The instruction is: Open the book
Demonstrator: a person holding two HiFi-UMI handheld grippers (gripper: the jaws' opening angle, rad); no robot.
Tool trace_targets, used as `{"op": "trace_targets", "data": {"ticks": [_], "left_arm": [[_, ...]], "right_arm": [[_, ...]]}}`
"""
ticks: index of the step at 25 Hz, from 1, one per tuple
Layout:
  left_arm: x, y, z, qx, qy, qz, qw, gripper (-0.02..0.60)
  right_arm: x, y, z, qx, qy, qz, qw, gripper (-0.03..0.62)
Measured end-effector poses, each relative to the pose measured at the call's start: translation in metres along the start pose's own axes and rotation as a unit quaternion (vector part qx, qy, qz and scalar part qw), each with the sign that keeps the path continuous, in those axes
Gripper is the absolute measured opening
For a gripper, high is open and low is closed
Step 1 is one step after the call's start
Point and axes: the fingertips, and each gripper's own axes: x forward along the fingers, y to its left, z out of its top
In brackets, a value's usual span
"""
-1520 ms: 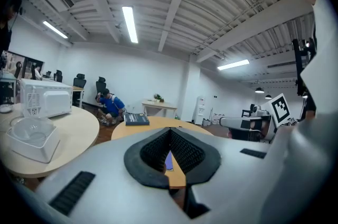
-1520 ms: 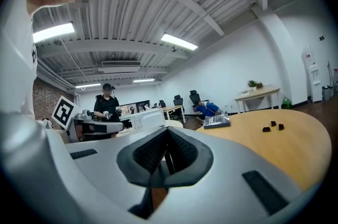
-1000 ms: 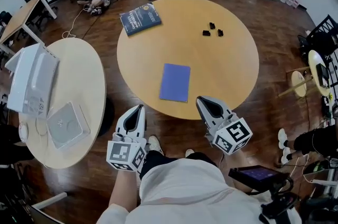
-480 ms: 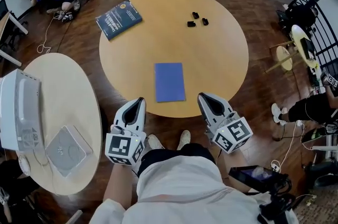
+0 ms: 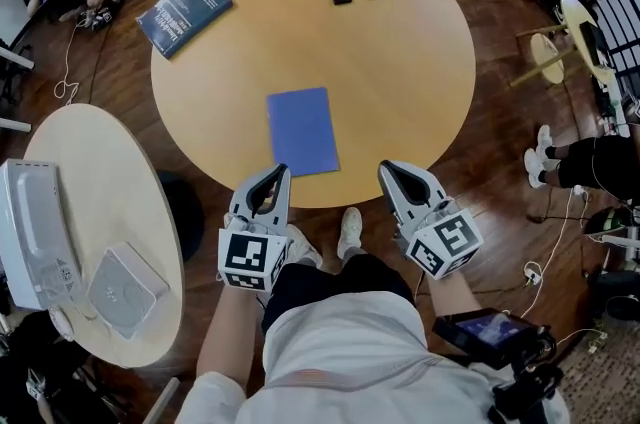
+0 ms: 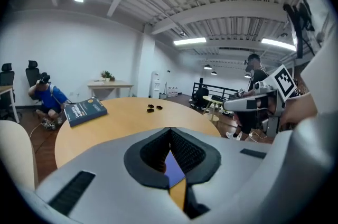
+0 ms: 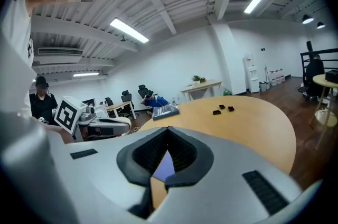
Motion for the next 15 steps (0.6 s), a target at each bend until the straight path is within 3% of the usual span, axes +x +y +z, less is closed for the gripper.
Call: {"op": "trace_targets", "data": {"ticks": [8,15], "left_arm": [[0.068,-0.023,-0.062,0.050,0.076,-0.035,0.9952,0.013],[0.108,-0.056,-0.120,0.105,0.145,-0.072,0.9812,0.077]], "right_arm": [[0.009,-0.033,-0.062,0.032,0.043,-0.008,0.999,-0.003],[-0.001,-0.046,-0.112,0.058,0.090,-0.016,0.994,-0.003]]}}
